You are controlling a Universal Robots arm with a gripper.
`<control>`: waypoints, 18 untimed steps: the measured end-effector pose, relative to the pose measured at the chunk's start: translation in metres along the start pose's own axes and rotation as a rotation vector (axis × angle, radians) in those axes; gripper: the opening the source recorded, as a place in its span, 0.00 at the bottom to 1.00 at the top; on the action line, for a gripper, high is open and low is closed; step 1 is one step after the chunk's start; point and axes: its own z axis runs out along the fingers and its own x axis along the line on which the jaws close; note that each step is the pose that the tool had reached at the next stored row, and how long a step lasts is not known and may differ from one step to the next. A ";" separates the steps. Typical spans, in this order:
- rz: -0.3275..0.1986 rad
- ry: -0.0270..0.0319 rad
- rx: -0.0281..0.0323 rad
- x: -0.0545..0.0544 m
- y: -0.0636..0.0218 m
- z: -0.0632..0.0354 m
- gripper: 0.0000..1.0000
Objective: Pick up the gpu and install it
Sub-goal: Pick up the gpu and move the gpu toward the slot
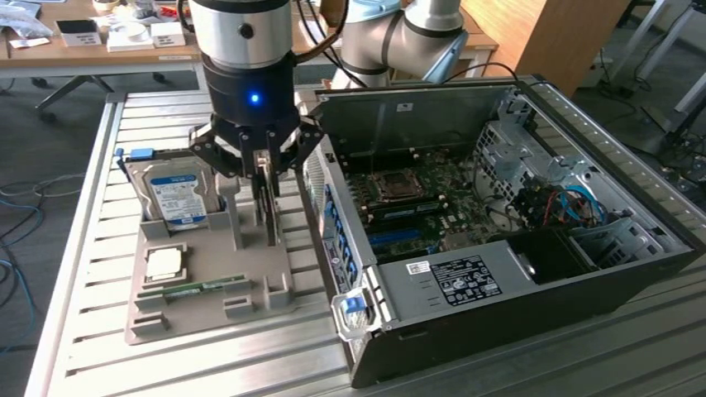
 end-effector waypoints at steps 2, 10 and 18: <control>0.000 -0.0002 -0.0001 0.000 0.0000 -0.0013 0.27; 0.000 0.0003 0.0003 0.000 0.0001 -0.0027 0.27; 0.000 0.0000 -0.0015 -0.001 0.0011 -0.0250 0.27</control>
